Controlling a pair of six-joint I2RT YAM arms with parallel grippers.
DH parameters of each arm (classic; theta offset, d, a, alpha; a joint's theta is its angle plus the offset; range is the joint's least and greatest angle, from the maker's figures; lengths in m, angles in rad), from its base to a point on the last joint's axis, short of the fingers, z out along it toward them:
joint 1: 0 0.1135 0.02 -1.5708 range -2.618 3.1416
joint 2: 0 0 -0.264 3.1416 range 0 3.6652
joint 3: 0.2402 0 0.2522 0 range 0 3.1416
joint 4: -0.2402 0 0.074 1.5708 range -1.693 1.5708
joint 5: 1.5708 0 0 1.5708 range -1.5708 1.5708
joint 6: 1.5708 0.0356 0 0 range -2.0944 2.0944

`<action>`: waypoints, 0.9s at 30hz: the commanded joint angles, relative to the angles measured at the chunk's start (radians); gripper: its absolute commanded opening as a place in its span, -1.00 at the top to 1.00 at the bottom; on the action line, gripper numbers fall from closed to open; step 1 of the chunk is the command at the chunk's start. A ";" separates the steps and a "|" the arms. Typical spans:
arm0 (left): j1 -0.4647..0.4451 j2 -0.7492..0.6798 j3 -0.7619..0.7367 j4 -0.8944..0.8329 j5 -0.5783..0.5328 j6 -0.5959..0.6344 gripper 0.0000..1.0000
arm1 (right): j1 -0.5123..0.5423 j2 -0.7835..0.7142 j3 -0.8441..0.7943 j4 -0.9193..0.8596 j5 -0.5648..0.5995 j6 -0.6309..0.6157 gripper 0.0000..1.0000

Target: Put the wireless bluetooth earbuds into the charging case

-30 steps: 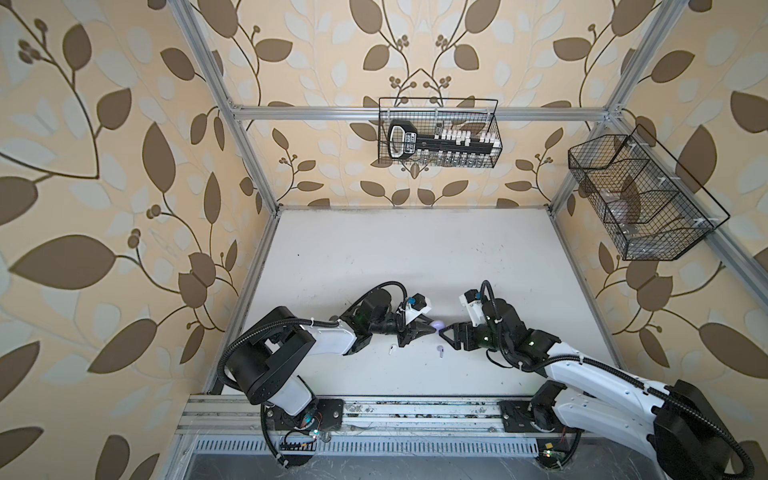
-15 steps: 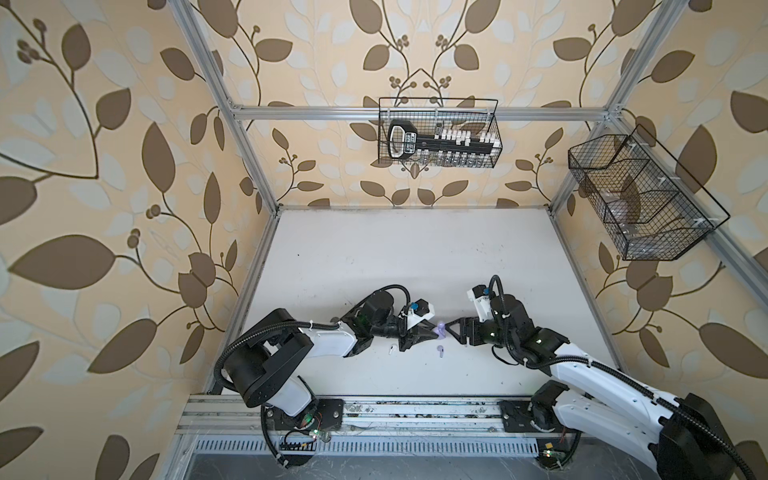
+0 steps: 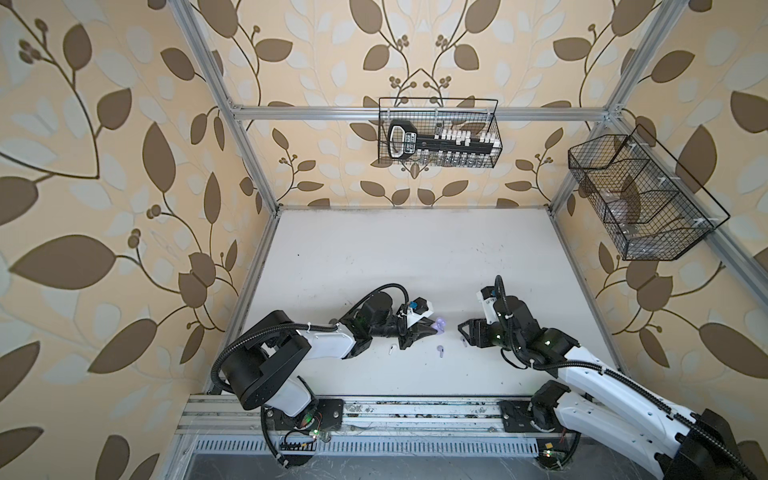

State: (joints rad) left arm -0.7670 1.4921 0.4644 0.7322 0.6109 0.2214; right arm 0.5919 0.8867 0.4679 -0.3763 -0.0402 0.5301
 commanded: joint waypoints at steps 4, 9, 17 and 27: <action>-0.014 -0.086 -0.061 0.139 -0.106 0.038 1.00 | 0.028 0.100 0.051 -0.075 0.117 -0.018 -0.22; -0.032 -0.097 -0.059 0.112 -0.116 0.067 1.00 | 0.066 0.192 0.083 -0.072 0.150 -0.024 -0.12; -0.035 -0.084 -0.088 0.200 -0.019 0.070 1.00 | 0.124 0.315 0.125 -0.084 0.210 -0.011 -0.06; -0.035 -0.063 -0.099 0.259 0.002 0.039 1.00 | 0.163 0.433 0.162 -0.064 0.221 -0.010 0.13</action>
State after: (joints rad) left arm -0.7933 1.4223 0.3702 0.9207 0.5926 0.2745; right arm 0.7406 1.2972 0.5934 -0.4313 0.1547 0.5159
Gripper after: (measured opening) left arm 0.213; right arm 0.436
